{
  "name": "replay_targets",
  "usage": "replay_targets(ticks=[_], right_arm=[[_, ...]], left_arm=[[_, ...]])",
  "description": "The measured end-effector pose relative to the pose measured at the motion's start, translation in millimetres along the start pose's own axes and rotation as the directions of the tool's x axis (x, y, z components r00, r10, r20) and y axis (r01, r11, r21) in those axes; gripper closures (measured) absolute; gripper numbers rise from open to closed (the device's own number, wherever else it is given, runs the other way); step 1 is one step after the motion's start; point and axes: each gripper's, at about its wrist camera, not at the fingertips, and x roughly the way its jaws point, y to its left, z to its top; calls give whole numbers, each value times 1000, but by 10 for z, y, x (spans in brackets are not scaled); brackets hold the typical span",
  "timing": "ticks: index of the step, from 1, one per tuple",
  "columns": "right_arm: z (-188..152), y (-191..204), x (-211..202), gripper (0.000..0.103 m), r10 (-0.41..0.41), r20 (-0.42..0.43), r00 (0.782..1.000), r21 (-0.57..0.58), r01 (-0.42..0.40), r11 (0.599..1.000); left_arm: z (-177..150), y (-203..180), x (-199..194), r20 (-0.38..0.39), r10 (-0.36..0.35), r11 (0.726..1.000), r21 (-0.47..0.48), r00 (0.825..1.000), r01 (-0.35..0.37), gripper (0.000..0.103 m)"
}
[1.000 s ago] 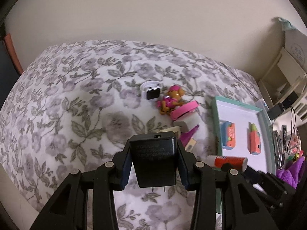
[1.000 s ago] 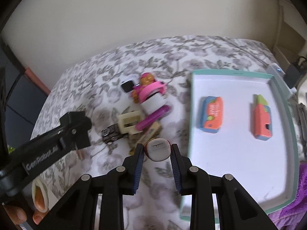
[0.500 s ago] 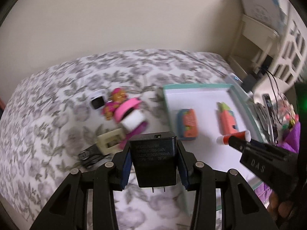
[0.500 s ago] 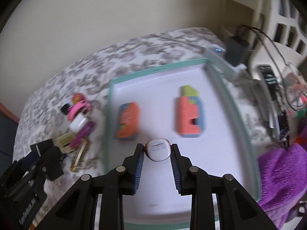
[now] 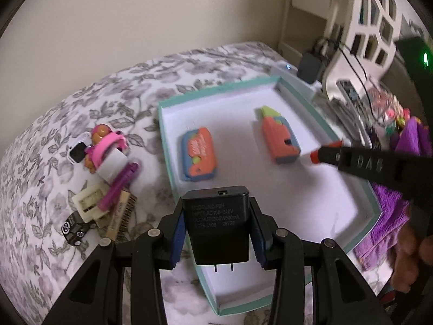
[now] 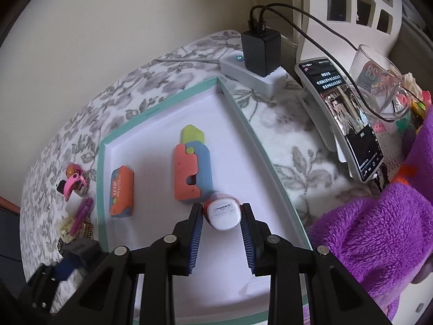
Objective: Organize rigid objects
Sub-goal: 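Carry the glue bottle into the tray and release it with the right tool, then lower the black charger into the tray and open the left tool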
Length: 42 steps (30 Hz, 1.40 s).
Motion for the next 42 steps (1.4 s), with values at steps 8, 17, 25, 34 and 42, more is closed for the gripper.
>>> replay_targets(ticks=[8,17,25,34,42], right_arm=[[-61,95,90,73,-34,-38,999,-51,32,998],[-154,27,314,74,-41,-132,990,-27,38,999],[-136,65,346,74,-53,-138,989,-46,47,998],[-130,104,355,73,-74,-130,989,-59,66,996],[-81,194,127,71,-68,-55,996,-91,63,994]], left_arm=[[-59,-43,152,-59,2,1000,15,998,-1,59],[-112,2,315,-123,8,1000,-3,992,-8,59],[-136,-32,377,-144,19,1000,11,989,-18,59],[-108,3,348,-140,-11,1000,-22,990,8,58],[-19,75,155,-81,-16,998,-55,997,12,57]])
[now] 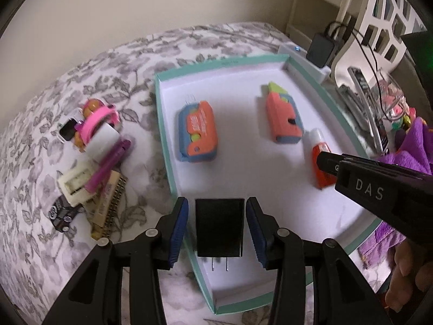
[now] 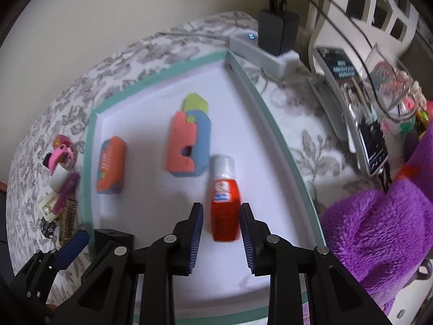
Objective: Organize rigid objects
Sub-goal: 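Lower the black charger into the tray and open the left tool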
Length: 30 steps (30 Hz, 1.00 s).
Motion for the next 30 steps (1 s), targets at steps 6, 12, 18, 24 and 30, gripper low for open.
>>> replay_targets(ticks=[6,12,18,24,30], right_arm=[[21,108,-178,60,14,69,998,-40,-12,999],[10,208,-215,43,38,92,995,-64,-33,997],[-32,380,-219,36,84,97,992,-106,-74,992],[-49,515,-219,32,119,97,988,-130,-106,986],[-53,630,-213,29,148,92,985,-145,-134,980]], left_arm=[[62,159,-194,57,10,999,-52,998,-7,32],[96,452,-367,97,42,989,-144,994,-27,32],[60,833,-525,115,94,964,-260,989,-61,32],[-25,1204,-624,115,118,930,-361,986,-69,32],[-123,1585,-686,99,172,885,-452,980,-110,29]])
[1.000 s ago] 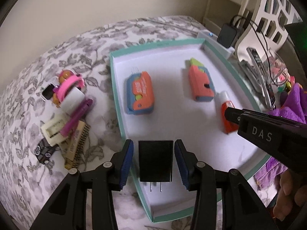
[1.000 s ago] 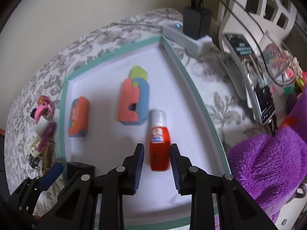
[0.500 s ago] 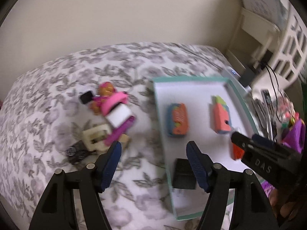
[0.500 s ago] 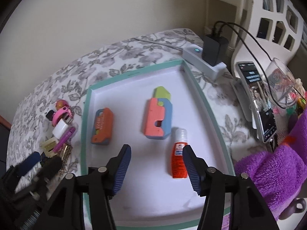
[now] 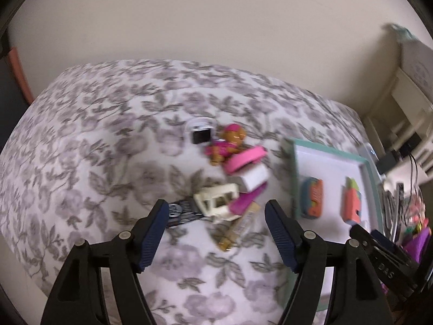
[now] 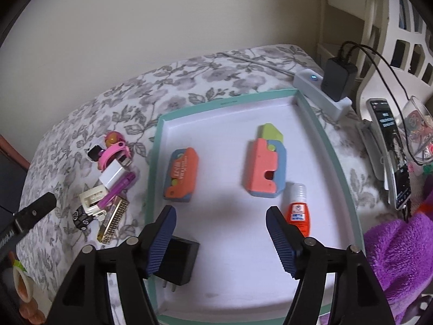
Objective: Organize rigid objects
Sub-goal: 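Lower the black charger into the tray and open the left tool, then move both tools back over the remaining pile near the black toy car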
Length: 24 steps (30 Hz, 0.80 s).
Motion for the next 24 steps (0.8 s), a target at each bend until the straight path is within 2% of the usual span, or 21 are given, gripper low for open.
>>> replay_targets(ticks=[4,7,17,21,24], right_arm=[[17,106,18,25,17,3,1000,-12,-17,1000],[31,203,39,21,25,2,1000,-11,-25,1000],[63,735,171,19,68,-14,998,-123,-70,990],[30,983,252,6,77,-25,997,-188,-80,979],[10,1157,348,6,71,-40,997,-232,-78,970]], left_arm=[[51,290,11,-5,35,997,-71,999,-35,28],[77,495,26,-5,51,991,-126,999,-52,9],[104,935,110,-31,125,964,-234,992,-129,9],[96,1027,201,-59,128,954,-266,990,-139,8],[86,1077,282,-84,123,950,-279,989,-142,8]])
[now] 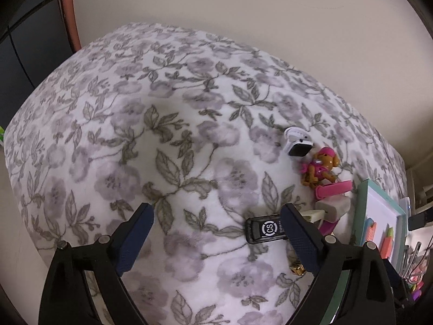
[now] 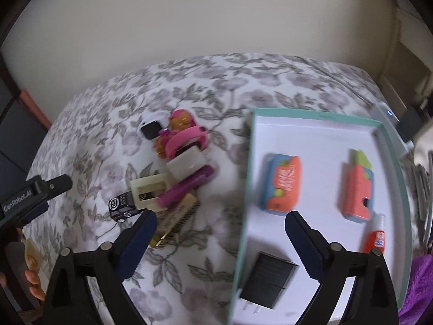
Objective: Organize rigid objects
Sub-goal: 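Move both tools back over the remaining pile near the black toy car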
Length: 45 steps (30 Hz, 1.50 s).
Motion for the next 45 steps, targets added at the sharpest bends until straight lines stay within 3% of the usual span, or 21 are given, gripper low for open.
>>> replay_targets(ticks=[7,18,36,42,45], right_arm=[[50,218,263,5,-5,-44,999,-56,3,998],[46,302,556,5,-12,-101,995,-96,3,995],[39,361,668,5,-17,-106,994,-139,2,990],[-1,418,722,5,-31,-121,992,-162,11,987],[-14,421,766,10,-38,-135,990,-151,18,988]], left_arm=[[10,-10,218,-65,-12,1000,0,998,12,8],[-10,-308,542,-151,-60,994,79,987,73,8],[-89,-650,827,-233,-9,982,184,972,53,8],[-151,-606,869,-274,-12,986,155,962,56,9],[-156,-597,879,-282,-21,989,137,959,62,9]])
